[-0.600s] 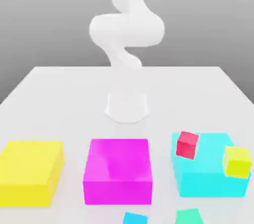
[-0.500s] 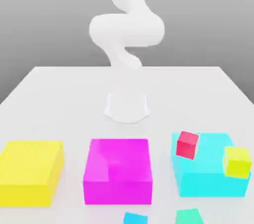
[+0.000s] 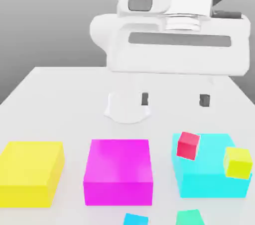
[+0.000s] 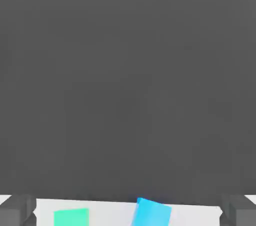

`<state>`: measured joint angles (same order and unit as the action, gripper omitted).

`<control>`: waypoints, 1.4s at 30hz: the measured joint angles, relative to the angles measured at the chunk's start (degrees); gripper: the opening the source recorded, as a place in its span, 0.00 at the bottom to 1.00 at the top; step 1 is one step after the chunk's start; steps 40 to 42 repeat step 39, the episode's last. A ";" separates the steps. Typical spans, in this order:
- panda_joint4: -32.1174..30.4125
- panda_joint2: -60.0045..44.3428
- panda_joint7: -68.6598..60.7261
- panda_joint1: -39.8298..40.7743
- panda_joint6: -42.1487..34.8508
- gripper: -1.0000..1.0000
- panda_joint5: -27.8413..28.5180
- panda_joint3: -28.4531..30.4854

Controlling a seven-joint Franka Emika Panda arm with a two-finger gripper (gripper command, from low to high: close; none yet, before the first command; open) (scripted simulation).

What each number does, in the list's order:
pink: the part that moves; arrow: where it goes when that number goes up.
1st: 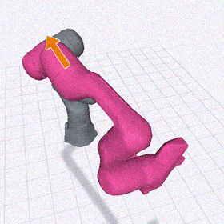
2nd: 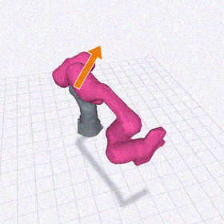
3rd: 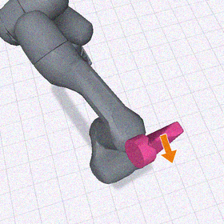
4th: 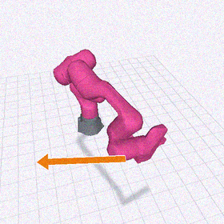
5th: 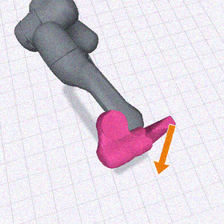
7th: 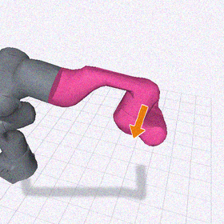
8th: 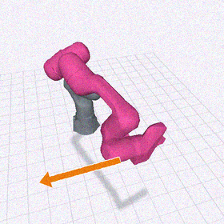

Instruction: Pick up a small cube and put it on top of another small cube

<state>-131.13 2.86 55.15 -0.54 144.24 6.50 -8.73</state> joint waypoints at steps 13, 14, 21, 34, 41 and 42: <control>1.00 -26.74 4.17 -4.33 9.54 0.50 2.13 -0.53; 1.43 -28.82 4.58 -4.79 11.06 0.50 2.65 0.00; 2.22 -32.52 5.32 -5.69 13.89 0.00 3.61 1.08; -0.19 -21.68 5.23 2.77 5.83 0.00 -3.91 4.58; -0.02 -24.71 5.60 2.70 8.69 1.00 -3.59 5.04; -0.02 -24.71 5.60 2.70 8.69 1.00 -3.59 5.04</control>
